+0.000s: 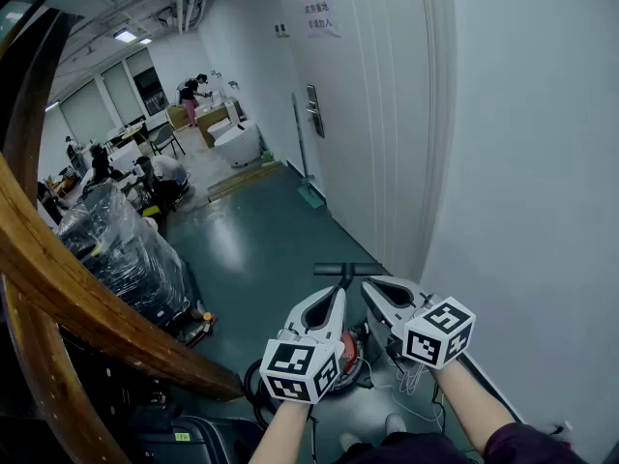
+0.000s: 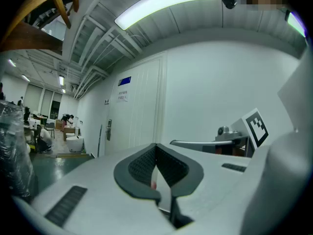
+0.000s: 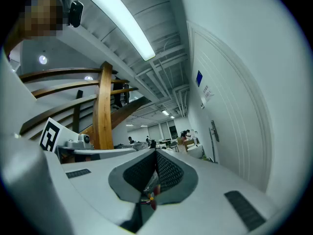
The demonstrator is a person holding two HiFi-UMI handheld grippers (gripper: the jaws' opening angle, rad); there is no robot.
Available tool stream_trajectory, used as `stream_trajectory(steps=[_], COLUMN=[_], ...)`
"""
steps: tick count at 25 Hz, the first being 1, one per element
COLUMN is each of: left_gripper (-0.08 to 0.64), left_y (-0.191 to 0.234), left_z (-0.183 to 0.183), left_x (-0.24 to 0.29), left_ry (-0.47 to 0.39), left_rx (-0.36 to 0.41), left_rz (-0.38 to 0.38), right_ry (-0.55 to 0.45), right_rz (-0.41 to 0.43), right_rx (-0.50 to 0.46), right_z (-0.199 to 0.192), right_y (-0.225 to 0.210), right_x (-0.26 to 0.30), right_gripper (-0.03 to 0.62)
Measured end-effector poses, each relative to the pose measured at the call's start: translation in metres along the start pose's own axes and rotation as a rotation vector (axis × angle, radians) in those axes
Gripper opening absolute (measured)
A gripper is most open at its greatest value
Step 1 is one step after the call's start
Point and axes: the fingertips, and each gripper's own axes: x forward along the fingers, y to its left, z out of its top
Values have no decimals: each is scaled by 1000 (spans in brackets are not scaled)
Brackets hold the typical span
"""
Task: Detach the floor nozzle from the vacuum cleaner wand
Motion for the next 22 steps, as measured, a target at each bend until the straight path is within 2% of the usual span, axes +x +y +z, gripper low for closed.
stream_trajectory(steps=[10, 15, 22], left_gripper=[5, 5, 5], left_y=[-11, -4, 15], left_z=[-6, -12, -28], left_x=[3, 2, -9], left_ry=[17, 26, 51], left_rx=[-7, -19, -71], left_rz=[23, 29, 18], right_ry=[10, 1, 25], right_rz=[26, 31, 4], right_rx=[13, 57, 107], right_z=[-5, -7, -30], right_y=[-1, -4, -2], right_x=[-10, -8, -1], right_gripper=[17, 17, 18])
